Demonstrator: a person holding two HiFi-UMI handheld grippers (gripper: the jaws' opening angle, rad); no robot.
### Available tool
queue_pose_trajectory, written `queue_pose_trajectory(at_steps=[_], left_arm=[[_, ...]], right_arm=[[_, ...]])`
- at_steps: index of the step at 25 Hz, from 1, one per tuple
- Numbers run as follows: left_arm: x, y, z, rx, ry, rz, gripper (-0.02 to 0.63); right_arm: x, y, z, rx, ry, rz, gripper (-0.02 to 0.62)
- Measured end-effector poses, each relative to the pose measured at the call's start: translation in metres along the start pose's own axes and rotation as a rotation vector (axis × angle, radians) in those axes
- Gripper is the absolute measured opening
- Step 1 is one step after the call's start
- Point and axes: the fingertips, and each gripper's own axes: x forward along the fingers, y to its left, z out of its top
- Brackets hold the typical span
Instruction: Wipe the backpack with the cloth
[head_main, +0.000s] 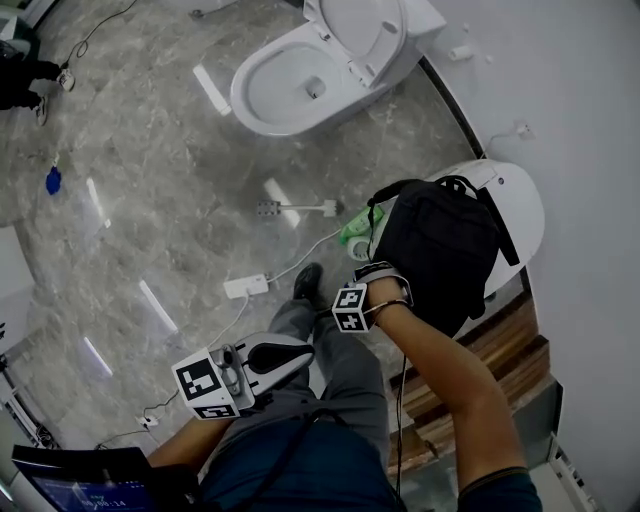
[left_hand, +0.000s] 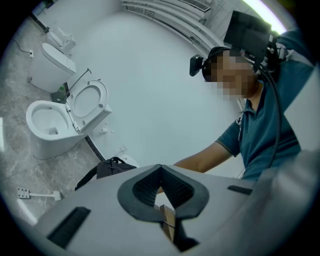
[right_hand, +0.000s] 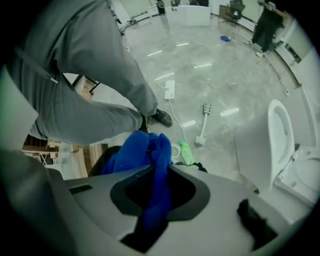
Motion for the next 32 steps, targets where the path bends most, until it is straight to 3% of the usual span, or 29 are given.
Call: queue_pose_trajectory(at_steps=[5, 7, 9, 15, 17, 22, 25, 29, 32], left_arm=[[-0.006, 0.005, -0.005, -0.003, 0.014, 0.017, 0.005], [-0.004, 0.003, -0.004, 0.000, 0.012, 0.010, 0.005], [-0.001, 0.001, -0.003, -0.001, 0.008, 0.003, 0.005], [0.002, -0.002, -0.001, -0.008, -0.002, 0.000, 0.005], [0.000, 0.002, -0.003, -0.010, -0.001, 0.012, 0.005], [0.000, 0.003, -0.005, -0.005, 0.001, 0.023, 0.005], [0.007, -0.002, -0.004, -0.006, -0.006, 0.013, 0.005], [0.012, -0.006, -0.001, -0.011, -0.011, 0.000, 0.005], [0.009, 0.001, -0.008, -0.016, 0.002, 0.021, 0.005]], right_arm=[[-0.034, -0.126, -0.089, 0.189, 0.111, -0.211, 0.058], [-0.042, -0.141, -0.107, 0.261, 0.121, -0.207, 0.058], [-0.036, -0.121, -0.092, 0.212, 0.119, -0.168, 0.058], [-0.010, 0.009, 0.012, -0.095, -0.010, -0.016, 0.058], [-0.003, 0.001, 0.010, -0.082, -0.011, -0.035, 0.058], [-0.030, -0.105, -0.071, 0.181, 0.072, -0.186, 0.058], [-0.031, -0.085, -0.060, 0.104, 0.075, -0.175, 0.058], [-0.023, -0.032, -0.016, -0.059, -0.041, -0.188, 0.058], [-0.036, -0.083, -0.047, -0.001, -0.083, -0.338, 0.058]])
